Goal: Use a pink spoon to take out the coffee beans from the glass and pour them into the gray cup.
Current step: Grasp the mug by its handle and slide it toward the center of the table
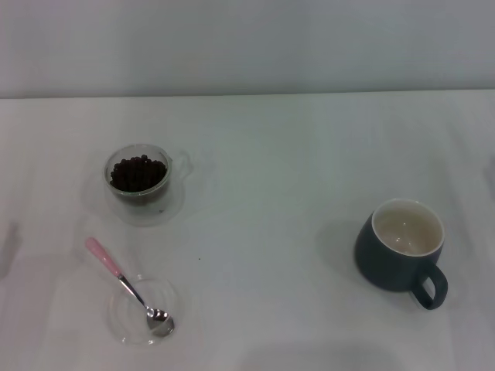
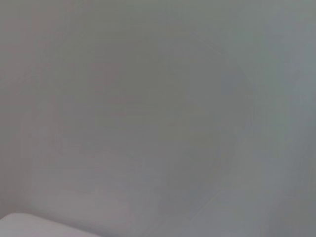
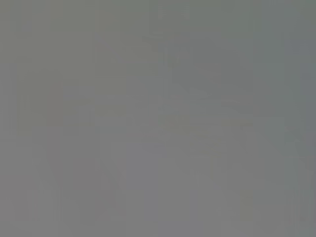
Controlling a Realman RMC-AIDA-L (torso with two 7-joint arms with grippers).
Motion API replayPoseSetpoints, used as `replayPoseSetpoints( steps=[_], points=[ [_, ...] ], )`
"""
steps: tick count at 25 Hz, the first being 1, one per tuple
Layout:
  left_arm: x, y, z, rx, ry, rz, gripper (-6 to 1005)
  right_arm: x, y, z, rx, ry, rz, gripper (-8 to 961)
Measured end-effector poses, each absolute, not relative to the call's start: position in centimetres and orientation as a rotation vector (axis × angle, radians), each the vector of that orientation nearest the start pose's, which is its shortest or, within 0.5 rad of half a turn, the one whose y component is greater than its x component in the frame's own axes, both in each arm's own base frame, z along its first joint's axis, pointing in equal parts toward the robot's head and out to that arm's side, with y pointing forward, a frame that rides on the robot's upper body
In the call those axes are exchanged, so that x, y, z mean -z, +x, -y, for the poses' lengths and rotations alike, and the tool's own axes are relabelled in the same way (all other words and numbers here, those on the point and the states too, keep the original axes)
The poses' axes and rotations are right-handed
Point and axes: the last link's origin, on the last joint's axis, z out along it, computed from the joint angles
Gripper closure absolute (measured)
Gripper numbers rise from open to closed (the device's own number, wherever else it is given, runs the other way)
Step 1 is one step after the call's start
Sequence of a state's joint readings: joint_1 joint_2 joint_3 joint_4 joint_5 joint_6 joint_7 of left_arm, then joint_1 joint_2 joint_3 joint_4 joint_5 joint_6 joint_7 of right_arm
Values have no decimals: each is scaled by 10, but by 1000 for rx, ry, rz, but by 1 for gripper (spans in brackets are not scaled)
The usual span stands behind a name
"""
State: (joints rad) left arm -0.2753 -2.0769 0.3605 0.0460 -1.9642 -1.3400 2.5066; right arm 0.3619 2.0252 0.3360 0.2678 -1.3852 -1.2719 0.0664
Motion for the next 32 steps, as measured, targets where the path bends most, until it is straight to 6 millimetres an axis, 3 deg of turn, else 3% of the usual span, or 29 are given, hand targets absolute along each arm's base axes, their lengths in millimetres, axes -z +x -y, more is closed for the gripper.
replayPoseSetpoints(
  steps=[12, 18, 23, 32],
  points=[
    [-7, -389, -244, 849, -1523, 842, 112, -21, 365, -291, -732, -1185, -677, 79],
    [-8, -390, -246, 842, -1528, 839, 111, -7, 359, -283, -731, -1279, -668, 80],
    [-9, -391, -248, 831, -1537, 835, 111, 6, 357, -253, -749, -1378, -635, 80],
    [-13, -390, -250, 826, -1545, 808, 111, 3, 357, -180, -926, -1577, -579, 80]
  ],
)
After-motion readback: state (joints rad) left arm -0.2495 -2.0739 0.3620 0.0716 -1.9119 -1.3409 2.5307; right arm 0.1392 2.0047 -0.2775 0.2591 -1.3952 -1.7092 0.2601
